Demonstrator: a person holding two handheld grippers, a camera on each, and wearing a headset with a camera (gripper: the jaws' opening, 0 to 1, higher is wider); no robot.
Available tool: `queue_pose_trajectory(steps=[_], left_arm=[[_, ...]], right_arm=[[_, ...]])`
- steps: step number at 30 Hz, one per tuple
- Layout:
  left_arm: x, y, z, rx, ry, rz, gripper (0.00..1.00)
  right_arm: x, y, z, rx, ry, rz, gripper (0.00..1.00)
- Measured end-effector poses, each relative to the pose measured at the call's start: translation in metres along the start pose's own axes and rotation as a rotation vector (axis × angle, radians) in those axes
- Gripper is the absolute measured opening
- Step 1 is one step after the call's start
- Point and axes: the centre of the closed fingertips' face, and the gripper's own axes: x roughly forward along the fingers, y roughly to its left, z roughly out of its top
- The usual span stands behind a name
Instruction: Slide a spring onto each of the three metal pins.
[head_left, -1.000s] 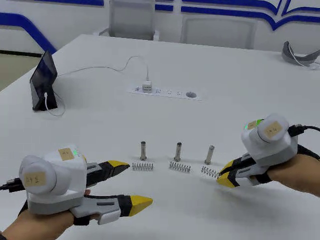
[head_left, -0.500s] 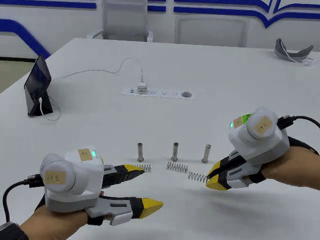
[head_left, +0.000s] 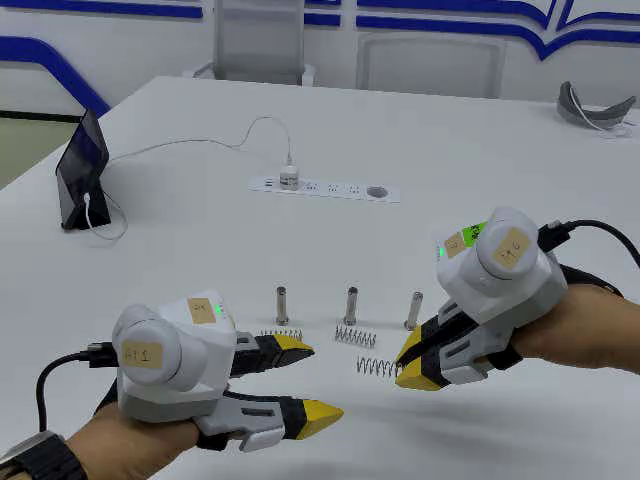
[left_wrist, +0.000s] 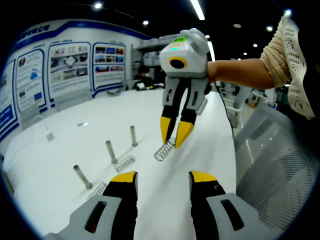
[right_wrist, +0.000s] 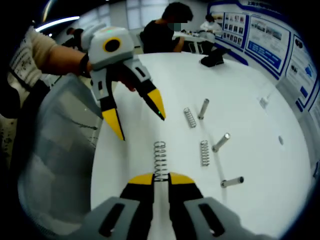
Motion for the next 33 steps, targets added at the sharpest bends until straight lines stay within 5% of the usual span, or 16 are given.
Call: queue_pose_trajectory(steps=[17, 33], left_arm=[[0.006, -0.019, 0.007, 0.068, 0.005, -0.060, 0.28], [0.012, -0.025, 0.001, 0.170, 0.032, -0.093, 0.12]], right_arm=[[0.005, 0.025, 0.018, -0.136, 0.066, 0.078, 0.12], [0.000, 0.036, 0.023, -0.173, 0.108, 0.072, 0.12]])
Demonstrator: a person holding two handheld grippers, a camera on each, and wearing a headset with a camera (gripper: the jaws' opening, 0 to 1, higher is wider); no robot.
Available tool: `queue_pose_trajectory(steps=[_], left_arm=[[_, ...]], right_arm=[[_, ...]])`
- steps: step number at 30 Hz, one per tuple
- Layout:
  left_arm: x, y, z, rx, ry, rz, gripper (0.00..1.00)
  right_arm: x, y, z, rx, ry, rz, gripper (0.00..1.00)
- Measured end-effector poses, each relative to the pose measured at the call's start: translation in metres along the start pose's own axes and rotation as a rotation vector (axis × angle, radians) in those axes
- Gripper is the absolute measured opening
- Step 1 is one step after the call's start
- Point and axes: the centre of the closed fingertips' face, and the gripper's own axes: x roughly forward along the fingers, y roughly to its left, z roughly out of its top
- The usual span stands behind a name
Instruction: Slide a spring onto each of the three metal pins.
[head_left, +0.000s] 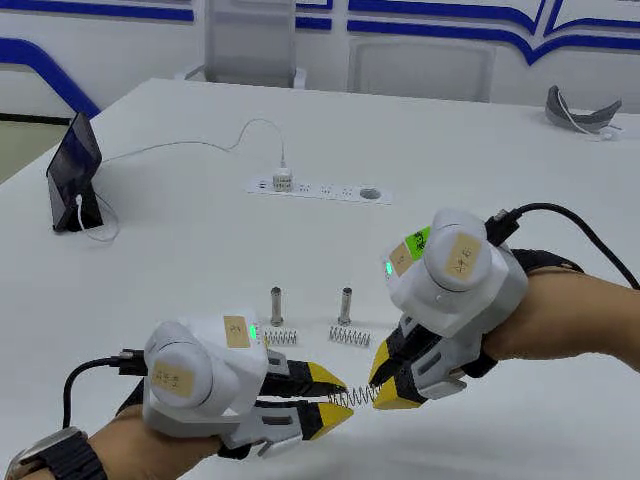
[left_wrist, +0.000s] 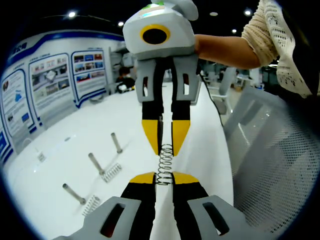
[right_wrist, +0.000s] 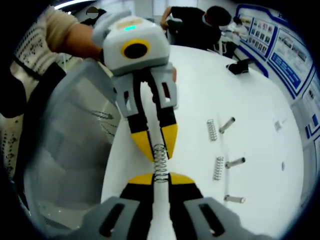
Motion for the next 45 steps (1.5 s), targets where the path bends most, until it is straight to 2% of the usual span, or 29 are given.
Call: queue_pose_trajectory(steps=[6, 12, 18, 23, 31, 39, 45], left_arm=[[0.001, 0.001, 0.000, 0.013, 0.007, -0.004, 0.11], [0.002, 0.001, 0.003, 0.020, 0.007, -0.001, 0.11], [0.001, 0.000, 0.007, 0.019, 0.001, 0.004, 0.11], [-0.003, 0.001, 0.007, 0.005, -0.002, 0.018, 0.10], [-0.009, 0.008, 0.013, -0.021, -0.036, 0.048, 0.10], [-0.010, 0.010, 0.014, -0.026, -0.050, 0.054, 0.10], [-0.011, 0.012, 0.018, -0.041, -0.071, 0.057, 0.10]], right_arm=[[-0.008, -0.001, 0.010, -0.010, -0.022, -0.017, 0.12], [-0.017, 0.000, 0.030, -0.032, -0.072, -0.036, 0.12], [-0.018, 0.004, 0.046, -0.060, -0.109, -0.044, 0.12], [-0.016, 0.003, 0.050, -0.060, -0.128, -0.043, 0.12], [-0.016, -0.002, 0.049, -0.040, -0.147, -0.058, 0.17], [-0.019, -0.007, 0.054, 0.045, -0.231, -0.076, 0.15], [-0.021, -0.007, 0.058, 0.072, -0.269, -0.084, 0.12]])
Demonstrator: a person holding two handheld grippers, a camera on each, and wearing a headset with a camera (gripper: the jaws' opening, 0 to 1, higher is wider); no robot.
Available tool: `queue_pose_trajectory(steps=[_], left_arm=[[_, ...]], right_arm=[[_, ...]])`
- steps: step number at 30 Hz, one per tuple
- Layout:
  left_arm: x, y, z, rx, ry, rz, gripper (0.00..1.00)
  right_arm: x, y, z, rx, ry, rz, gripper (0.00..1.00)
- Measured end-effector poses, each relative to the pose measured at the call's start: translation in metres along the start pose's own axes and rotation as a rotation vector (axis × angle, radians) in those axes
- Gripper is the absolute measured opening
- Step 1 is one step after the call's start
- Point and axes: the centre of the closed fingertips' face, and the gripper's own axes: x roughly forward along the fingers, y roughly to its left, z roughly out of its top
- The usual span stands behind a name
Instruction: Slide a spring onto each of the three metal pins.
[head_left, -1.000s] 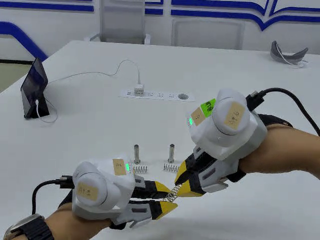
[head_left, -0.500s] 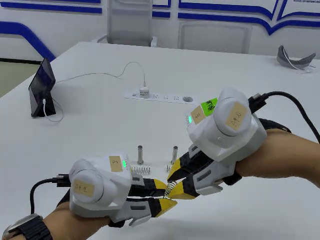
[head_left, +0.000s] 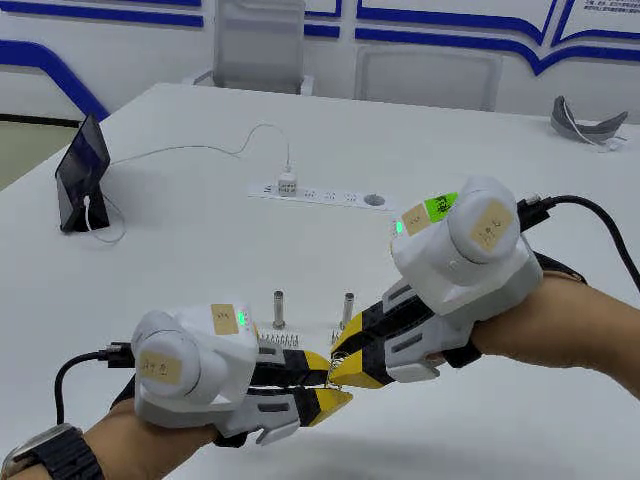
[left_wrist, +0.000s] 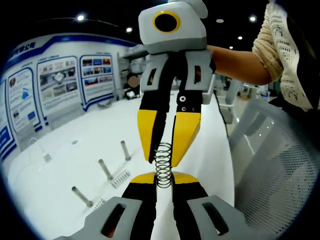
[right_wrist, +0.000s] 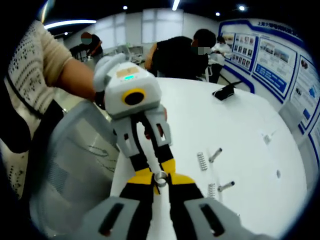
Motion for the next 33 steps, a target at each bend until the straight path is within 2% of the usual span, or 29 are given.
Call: queue_pose_trajectory(steps=[11, 15, 20, 33], left_arm=[[0.001, 0.003, 0.005, -0.021, -0.028, 0.000, 0.12], [0.001, 0.004, 0.005, -0.059, -0.034, 0.007, 0.24], [-0.001, 0.007, 0.002, -0.070, -0.028, 0.020, 0.31], [-0.021, 0.024, -0.005, -0.124, -0.034, 0.100, 0.50]], right_arm=[[-0.004, -0.005, 0.003, 0.033, -0.023, -0.021, 0.12], [-0.004, -0.007, 0.001, 0.042, -0.023, -0.029, 0.12], [-0.006, -0.010, -0.001, 0.044, -0.019, -0.037, 0.12], [-0.016, -0.022, -0.010, 0.069, -0.017, -0.066, 0.12]])
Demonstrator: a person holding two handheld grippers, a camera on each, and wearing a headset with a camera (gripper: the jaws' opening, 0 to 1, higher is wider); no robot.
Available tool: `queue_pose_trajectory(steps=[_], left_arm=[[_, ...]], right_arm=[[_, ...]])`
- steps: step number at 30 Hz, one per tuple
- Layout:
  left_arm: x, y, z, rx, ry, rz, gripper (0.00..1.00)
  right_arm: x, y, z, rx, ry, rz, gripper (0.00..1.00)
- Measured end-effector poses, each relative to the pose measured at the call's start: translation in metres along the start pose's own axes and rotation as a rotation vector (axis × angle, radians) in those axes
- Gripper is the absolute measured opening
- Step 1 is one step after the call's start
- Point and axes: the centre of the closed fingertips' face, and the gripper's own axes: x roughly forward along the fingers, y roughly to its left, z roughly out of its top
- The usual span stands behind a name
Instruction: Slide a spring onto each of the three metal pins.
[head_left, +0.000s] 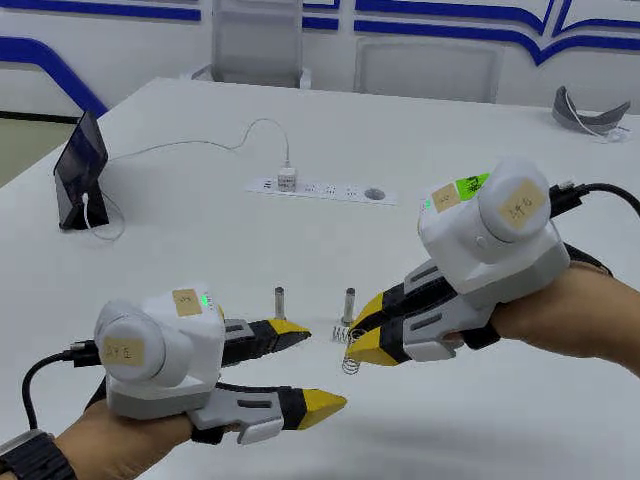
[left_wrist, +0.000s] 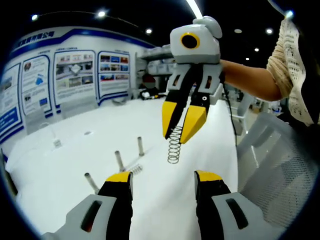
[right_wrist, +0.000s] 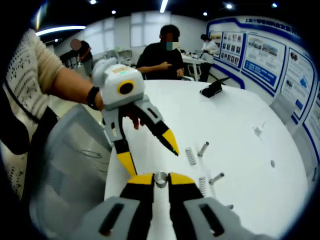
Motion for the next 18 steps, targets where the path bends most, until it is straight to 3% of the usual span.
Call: queue_pose_trajectory(steps=[10, 18], left_arm=[[-0.017, 0.017, -0.004, -0.026, -0.012, 0.075, 0.63], [-0.032, 0.030, -0.008, -0.049, -0.030, 0.123, 0.68]], right_arm=[[-0.010, -0.013, -0.006, 0.020, 0.002, -0.036, 0.12], [-0.018, -0.025, -0.017, 0.049, 0.014, -0.068, 0.12]])
